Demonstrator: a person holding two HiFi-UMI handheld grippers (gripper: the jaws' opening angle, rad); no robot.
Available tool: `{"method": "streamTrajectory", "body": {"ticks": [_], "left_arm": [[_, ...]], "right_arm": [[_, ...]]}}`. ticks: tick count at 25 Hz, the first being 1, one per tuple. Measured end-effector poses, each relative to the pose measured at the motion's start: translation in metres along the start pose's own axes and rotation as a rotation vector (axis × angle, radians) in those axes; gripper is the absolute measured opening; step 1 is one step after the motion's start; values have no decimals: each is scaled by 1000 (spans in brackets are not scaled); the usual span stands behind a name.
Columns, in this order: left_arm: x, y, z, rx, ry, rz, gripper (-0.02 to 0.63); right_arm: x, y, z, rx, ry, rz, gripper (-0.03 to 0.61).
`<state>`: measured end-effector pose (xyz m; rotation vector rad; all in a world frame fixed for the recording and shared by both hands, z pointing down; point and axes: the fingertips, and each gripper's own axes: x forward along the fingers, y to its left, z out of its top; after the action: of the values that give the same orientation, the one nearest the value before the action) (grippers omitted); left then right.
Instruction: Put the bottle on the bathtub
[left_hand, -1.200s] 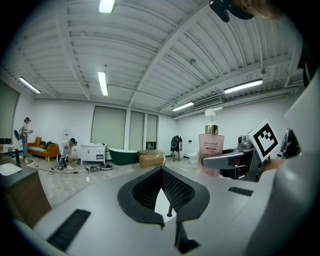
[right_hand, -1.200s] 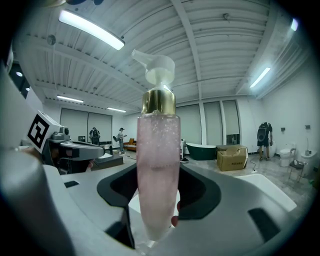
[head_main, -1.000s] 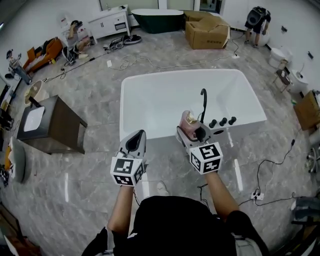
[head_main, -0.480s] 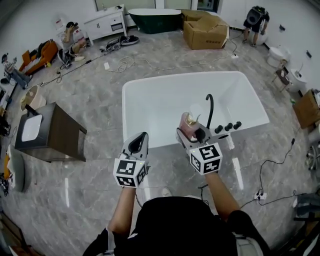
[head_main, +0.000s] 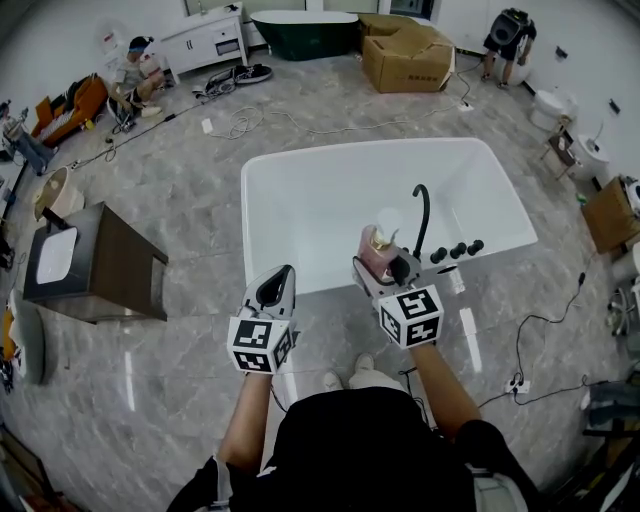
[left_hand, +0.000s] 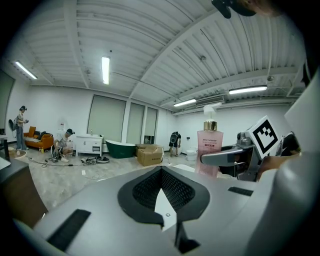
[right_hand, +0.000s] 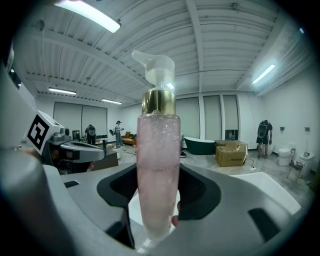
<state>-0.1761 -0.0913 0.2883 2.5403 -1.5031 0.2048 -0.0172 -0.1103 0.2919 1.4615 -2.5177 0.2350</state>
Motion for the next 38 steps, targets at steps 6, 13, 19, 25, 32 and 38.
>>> {"method": "streamTrajectory", "body": {"ticks": [6,13,19,25,32,38], "left_arm": [[8,2,-5,-31,1,10,12],[33,0,-21,-59,29,25,12],[59,-1,-47,-85,73,34,12],[81,5,-84,-49,141,53,12],[108,7,-122,-97,222,43,12],[128,10,-156,-120,281,24,12]], "right_arm": [[11,-5,-10,10,12,10,241],[26,-20,-24,11,34,32,241],[46,-40,-49,28,80,40,241],[72,-53,-83,55,148,61,241],[98,-71,-112,83,212,78,241],[113,-75,-152,106,278,85,241]]}}
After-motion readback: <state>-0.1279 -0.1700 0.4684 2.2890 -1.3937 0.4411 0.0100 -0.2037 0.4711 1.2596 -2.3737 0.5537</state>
